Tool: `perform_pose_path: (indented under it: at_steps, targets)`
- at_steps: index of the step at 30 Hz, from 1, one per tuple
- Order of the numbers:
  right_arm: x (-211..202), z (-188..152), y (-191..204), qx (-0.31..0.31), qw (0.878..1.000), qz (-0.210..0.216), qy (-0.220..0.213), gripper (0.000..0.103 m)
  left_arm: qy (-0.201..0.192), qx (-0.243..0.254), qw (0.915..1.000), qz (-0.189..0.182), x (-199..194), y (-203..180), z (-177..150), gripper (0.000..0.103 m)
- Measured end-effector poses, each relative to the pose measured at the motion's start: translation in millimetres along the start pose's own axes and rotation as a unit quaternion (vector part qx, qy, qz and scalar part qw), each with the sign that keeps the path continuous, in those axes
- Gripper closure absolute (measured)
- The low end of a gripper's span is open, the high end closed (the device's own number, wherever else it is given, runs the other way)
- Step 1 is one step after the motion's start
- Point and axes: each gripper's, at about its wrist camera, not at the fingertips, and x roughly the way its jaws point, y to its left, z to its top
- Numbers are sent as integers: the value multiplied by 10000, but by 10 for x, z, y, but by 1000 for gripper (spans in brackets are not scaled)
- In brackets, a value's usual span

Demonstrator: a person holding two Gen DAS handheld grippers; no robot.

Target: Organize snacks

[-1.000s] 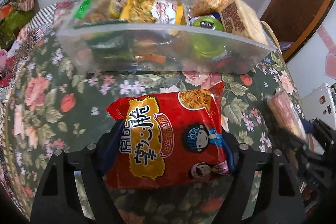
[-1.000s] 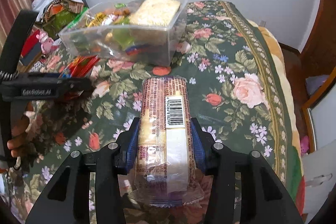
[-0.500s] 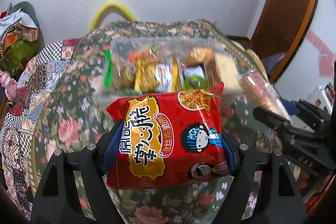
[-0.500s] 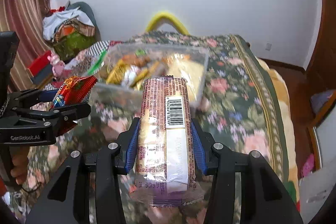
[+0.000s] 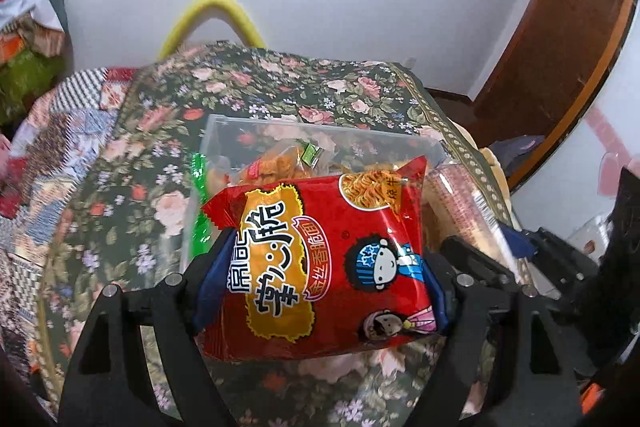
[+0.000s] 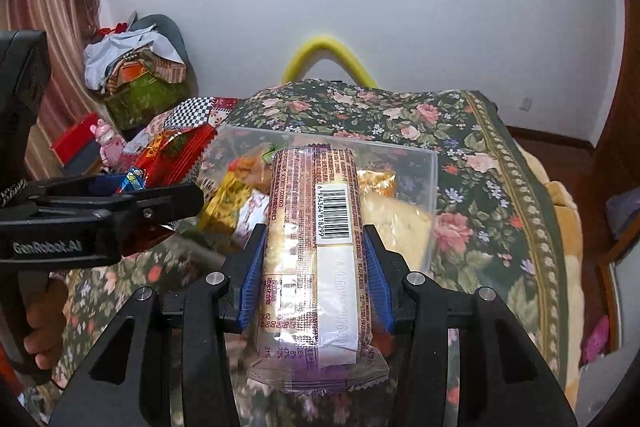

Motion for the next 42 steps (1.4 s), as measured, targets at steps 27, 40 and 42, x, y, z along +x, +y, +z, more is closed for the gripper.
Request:
perform_pose_path:
  at_steps: [27, 40, 42]
  targets:
    - [-16, 237, -105, -105, 9999, 63, -22, 55, -249, 422, 9987, 129, -50, -76, 42, 8]
    - [-1188, 114, 31, 35, 9965, 222, -802, 55, -1398, 180, 9900, 47, -1442, -205, -331, 8]
    - [-1447, 91, 108, 42, 9944, 293, -1016, 55, -1625, 212, 9864, 92, -1695, -248, -419, 8]
